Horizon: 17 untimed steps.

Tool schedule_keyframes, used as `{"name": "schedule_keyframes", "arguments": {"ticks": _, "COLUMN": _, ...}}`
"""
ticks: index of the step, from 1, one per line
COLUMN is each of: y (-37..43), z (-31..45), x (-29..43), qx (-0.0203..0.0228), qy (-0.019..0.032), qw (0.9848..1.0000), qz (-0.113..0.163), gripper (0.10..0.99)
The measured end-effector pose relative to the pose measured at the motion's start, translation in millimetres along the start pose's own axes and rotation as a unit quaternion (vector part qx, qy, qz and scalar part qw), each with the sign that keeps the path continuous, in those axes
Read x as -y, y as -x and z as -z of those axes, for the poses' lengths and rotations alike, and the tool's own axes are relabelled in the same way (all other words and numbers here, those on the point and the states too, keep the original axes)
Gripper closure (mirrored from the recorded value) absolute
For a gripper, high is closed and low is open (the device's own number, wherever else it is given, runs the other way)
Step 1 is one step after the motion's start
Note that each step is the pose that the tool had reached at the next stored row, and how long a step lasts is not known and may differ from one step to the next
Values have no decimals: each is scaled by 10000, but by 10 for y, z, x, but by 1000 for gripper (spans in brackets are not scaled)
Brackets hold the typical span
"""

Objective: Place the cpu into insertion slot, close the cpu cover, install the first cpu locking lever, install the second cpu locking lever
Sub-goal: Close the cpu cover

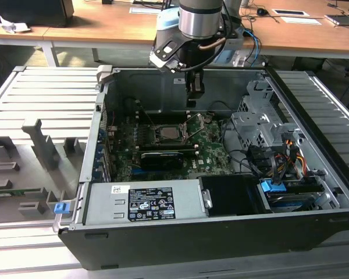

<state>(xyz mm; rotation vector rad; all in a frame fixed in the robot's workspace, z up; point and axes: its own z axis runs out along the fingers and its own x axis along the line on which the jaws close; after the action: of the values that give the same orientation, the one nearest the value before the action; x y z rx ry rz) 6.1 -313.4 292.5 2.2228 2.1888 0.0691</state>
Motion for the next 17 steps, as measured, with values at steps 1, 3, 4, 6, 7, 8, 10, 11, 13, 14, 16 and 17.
{"name": "schedule_keyframes", "arguments": {"ticks": 1, "y": 0, "z": -1, "x": -9, "qx": 0, "qy": 0, "qw": 10000, "qz": 0, "gripper": 980}}
{"name": "schedule_keyframes", "arguments": {"ticks": 3, "y": 0, "z": -2, "x": -23, "qx": 0, "qy": 0, "qw": 10000, "qz": 0, "gripper": 980}}
{"name": "schedule_keyframes", "arguments": {"ticks": 4, "y": 0, "z": -2, "x": -27, "qx": 0, "qy": 0, "qw": 10000, "qz": 0, "gripper": 980}}
{"name": "schedule_keyframes", "arguments": {"ticks": 6, "y": -1, "z": -3, "x": -36, "qx": 0, "qy": 0, "qw": 10000, "qz": 0, "gripper": 980}}
{"name": "schedule_keyframes", "arguments": {"ticks": 7, "y": -1, "z": -3, "x": -41, "qx": 0, "qy": 0, "qw": 10000, "qz": 0, "gripper": 980}}
{"name": "schedule_keyframes", "arguments": {"ticks": 8, "y": -1, "z": -4, "x": -45, "qx": 0, "qy": 0, "qw": 10000, "qz": 0, "gripper": 980}}
{"name": "schedule_keyframes", "arguments": {"ticks": 10, "y": -1, "z": -5, "x": -56, "qx": 0, "qy": 0, "qw": 10000, "qz": 0, "gripper": 980}}
{"name": "schedule_keyframes", "arguments": {"ticks": 11, "y": -1, "z": -5, "x": -62, "qx": 0, "qy": 0, "qw": 10000, "qz": 0, "gripper": 980}}
{"name": "schedule_keyframes", "arguments": {"ticks": 13, "y": -1, "z": -7, "x": -72, "qx": 0, "qy": 0, "qw": 10000, "qz": -1, "gripper": 980}}
{"name": "schedule_keyframes", "arguments": {"ticks": 14, "y": -1, "z": -7, "x": -78, "qx": 0, "qy": 0, "qw": 10000, "qz": -1, "gripper": 980}}
{"name": "schedule_keyframes", "arguments": {"ticks": 16, "y": -1, "z": -9, "x": -95, "qx": 0, "qy": 0, "qw": 10000, "qz": 0, "gripper": 980}}
{"name": "schedule_keyframes", "arguments": {"ticks": 17, "y": -1, "z": -10, "x": -101, "qx": 0, "qy": 0, "qw": 10000, "qz": 0, "gripper": 980}}
